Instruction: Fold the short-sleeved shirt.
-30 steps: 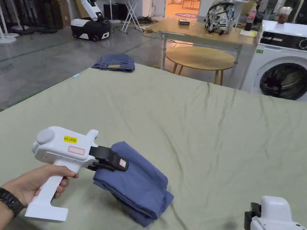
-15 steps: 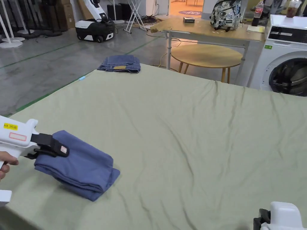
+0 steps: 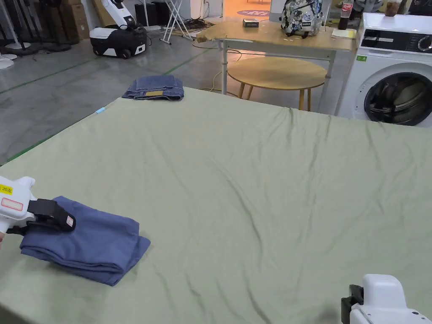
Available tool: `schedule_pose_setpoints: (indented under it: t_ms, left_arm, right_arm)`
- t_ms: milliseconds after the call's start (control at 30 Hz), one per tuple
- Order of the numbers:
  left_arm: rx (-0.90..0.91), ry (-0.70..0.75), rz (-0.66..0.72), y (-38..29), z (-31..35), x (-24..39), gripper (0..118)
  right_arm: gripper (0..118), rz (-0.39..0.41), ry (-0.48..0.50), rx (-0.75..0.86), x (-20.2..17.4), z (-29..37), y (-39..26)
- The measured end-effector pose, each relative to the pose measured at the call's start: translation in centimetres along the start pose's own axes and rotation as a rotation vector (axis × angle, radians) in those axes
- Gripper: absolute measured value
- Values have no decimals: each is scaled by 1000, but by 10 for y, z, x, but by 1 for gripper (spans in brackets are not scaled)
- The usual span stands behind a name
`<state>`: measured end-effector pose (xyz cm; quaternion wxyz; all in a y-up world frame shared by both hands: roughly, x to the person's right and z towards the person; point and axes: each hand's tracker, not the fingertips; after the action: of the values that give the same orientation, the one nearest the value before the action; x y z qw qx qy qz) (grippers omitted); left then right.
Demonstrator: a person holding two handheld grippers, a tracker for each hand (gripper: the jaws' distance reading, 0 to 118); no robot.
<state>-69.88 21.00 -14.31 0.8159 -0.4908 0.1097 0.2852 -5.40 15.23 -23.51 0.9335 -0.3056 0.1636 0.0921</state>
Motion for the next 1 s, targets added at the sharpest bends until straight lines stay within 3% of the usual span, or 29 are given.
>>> schedule_pose_setpoints:
  t_ms: [33, 67, 200, 233, 367, 467, 533, 633, 767, 833, 1000]
  left_arm:
    - [-1, 33, -18, 1, 1, 7, 56]
    - [9, 125, -59, 9, -1, 1, 68]
    - [65, 421, -151, 16, 19, 16, 68]
    - [135, 368, -146, 19, 20, 22, 68]
    - [191, 405, -155, 25, 29, 31, 68]
    - [250, 271, -263, 7, 26, 68, 67]
    - [314, 268, -309, -6, 21, 89, 57]
    - [402, 233, -399, -23, 9, 117, 23]
    - [453, 202, -441, -54, -7, 170, 0]
    - [475, 237, -467, -68, -17, 195, 0]
    - [573, 122, -441, -115, -30, 258, 0]
  right_arm:
    - [0, -1, 2, 1, -1, 1, 0]
    - [0, 0, 5, 2, -1, 2, 1]
    - [0, -7, 15, 8, -1, -1, 2]
    - [0, -8, 15, 12, -1, -1, 2]
    - [0, -15, 20, 27, -1, 2, 5]
    - [0, -20, 18, 35, 1, 4, 7]
    - [0, -23, 16, 38, 4, 5, 8]
    - [0, -29, 8, 46, 12, 5, 7]
    - [0, -59, -10, 63, 22, 11, 10]
    - [0, -67, -20, 72, 27, 15, 11]
    - [0, -79, -50, 98, 39, 22, 11]
